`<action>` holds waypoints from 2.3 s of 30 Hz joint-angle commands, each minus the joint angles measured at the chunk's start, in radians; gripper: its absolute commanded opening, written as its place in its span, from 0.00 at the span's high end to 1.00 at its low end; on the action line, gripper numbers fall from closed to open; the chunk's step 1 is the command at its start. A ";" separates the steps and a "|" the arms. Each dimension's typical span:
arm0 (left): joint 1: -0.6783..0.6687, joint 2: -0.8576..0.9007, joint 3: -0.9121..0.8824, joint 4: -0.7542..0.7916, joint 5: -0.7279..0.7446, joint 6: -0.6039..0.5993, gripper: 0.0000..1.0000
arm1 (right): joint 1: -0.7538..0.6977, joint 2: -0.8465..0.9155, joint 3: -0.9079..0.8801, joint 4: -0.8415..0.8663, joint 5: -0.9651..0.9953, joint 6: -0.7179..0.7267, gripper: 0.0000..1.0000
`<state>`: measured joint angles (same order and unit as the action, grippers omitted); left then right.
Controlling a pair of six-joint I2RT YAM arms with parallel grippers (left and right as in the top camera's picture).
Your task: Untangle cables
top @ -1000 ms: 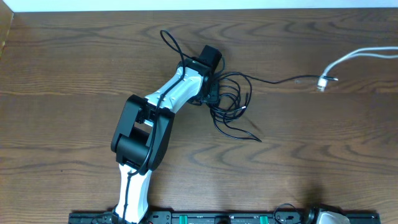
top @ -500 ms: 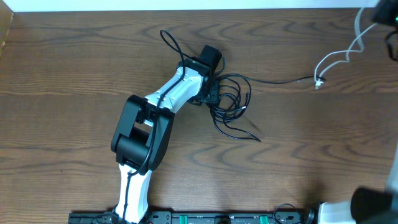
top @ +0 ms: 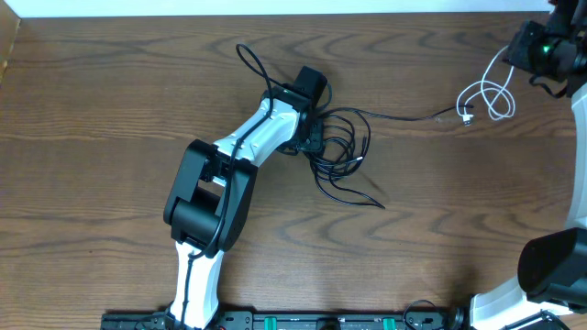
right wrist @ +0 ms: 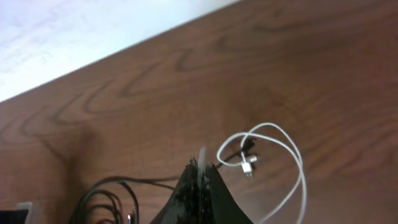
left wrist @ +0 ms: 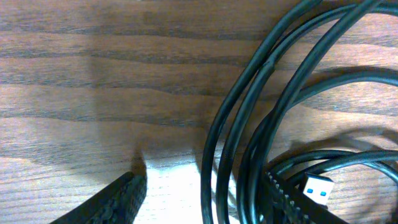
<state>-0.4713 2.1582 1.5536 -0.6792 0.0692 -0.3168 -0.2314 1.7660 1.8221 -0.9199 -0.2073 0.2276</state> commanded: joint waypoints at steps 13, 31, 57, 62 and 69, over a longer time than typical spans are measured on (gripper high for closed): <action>0.003 0.028 -0.013 0.000 -0.009 -0.001 0.37 | -0.557 0.001 0.010 -0.106 0.036 0.218 0.99; 0.003 0.021 0.003 -0.020 -0.007 0.078 0.36 | -0.695 -0.077 0.167 0.003 -0.535 0.157 0.99; -0.212 -0.178 0.070 0.289 0.413 0.163 0.19 | -0.287 -0.092 0.182 -0.347 -0.392 -0.142 0.99; -0.288 -0.092 0.070 0.433 0.413 0.163 0.19 | -0.287 -0.092 0.182 -0.382 -0.393 -0.166 0.99; -0.356 0.027 0.070 0.614 0.409 0.071 0.18 | -0.286 -0.092 0.180 -0.402 -0.394 -0.182 0.99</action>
<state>-0.8165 2.1487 1.6253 -0.0986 0.4694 -0.1982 -0.5213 1.6760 1.9999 -1.3190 -0.6006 0.0731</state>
